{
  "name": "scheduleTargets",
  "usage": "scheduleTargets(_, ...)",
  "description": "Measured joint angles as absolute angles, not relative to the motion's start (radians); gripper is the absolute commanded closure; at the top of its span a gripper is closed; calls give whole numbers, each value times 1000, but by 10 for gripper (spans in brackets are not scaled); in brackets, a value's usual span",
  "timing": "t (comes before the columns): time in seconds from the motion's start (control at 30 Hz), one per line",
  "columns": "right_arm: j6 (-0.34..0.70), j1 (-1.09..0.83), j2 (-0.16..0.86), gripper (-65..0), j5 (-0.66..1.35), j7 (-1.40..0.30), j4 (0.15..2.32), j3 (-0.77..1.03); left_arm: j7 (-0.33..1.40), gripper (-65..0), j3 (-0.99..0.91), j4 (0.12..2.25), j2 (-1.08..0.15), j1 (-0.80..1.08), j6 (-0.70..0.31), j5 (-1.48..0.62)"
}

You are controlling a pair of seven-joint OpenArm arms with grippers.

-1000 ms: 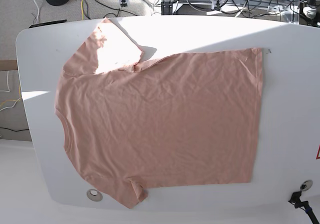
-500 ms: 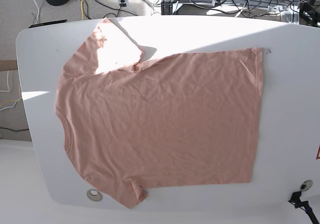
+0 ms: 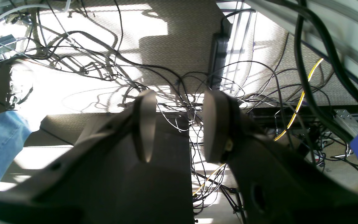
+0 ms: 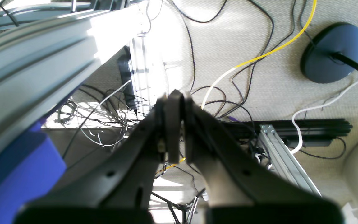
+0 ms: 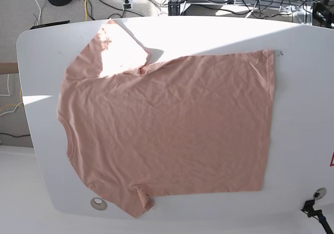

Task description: Fold the T-shirt properly

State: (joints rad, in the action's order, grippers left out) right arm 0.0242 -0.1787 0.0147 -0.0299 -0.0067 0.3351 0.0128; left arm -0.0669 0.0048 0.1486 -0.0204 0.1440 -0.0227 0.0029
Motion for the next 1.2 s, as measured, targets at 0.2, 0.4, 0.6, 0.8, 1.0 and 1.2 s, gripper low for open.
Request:
scheduleTargets(0.2, 25, -287, 16, -14, -30, -8, 495, 13, -71, -239, 5, 316, -20, 257, -26, 2)
scheduleTargets(0.4, 25, -462, 16, -14, -23, -9, 757, 16, -65, -241, 5, 498, -22, 393, -23, 3)
scheduleTargets(0.6, 22, -647, 40, -16, -23, -12, 984, 14, -65, -241, 1, 746, -44, 560, -22, 2)
scheduleTargets(0.8, 27, -790, 45, -195, -23, -20, 1203, 11, -55, -241, 3, 963, -39, 718, -25, 1)
scheduleTargets(1.0, 25, -898, 75, -311, -23, -14, 1374, 13, -55, -242, 1, 1228, -42, 875, -23, 0)
scheduleTargets(1.2, 25, -1010, 94, -312, -23, -22, 1560, 12, -51, -389, 1, 1447, -42, 1033, -23, 2)
